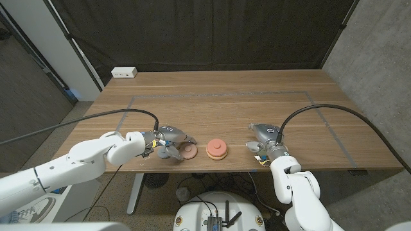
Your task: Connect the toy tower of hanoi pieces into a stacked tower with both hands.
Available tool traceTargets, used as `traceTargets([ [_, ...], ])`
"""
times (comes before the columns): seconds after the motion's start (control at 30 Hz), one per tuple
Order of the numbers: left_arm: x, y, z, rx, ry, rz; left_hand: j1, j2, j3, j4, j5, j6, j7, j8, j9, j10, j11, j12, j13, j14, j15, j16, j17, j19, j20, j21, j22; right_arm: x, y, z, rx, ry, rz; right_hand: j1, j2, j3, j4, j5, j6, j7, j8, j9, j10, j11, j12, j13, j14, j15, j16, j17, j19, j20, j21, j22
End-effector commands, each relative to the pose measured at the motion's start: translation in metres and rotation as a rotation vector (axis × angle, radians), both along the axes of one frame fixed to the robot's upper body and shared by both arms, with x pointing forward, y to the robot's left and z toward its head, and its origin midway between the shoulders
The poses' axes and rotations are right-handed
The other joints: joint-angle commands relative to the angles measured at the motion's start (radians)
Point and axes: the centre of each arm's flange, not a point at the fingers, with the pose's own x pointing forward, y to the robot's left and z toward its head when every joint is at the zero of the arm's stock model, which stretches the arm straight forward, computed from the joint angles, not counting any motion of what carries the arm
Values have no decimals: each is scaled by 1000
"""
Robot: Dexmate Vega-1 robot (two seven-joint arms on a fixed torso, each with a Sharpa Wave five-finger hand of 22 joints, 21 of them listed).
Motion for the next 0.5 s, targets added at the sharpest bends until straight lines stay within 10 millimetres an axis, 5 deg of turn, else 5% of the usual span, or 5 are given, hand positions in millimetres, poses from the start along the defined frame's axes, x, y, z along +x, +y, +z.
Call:
traceTargets([
  [0.03,1,-4,-4,14,1,7,5,6,-1,-1,1,16,1,6,1,16,-4,10,5,12,-89,5,3,9,-143,5,4,-1,-3,-3,9,0,0,3,9,6,-1,8,7,-5,0,2,12,-5,-5,5,9,-50,0,5,2,-93,3,2],
  [0.5,1,-3,-7,-12,-3,17,27,13,4,-5,4,86,-12,29,3,85,-29,29,11,35,-89,19,4,44,-150,17,10,3,-4,-4,15,2,10,1,11,8,0,9,10,-6,0,2,15,-3,-5,5,10,-50,0,5,2,-93,3,2],
])
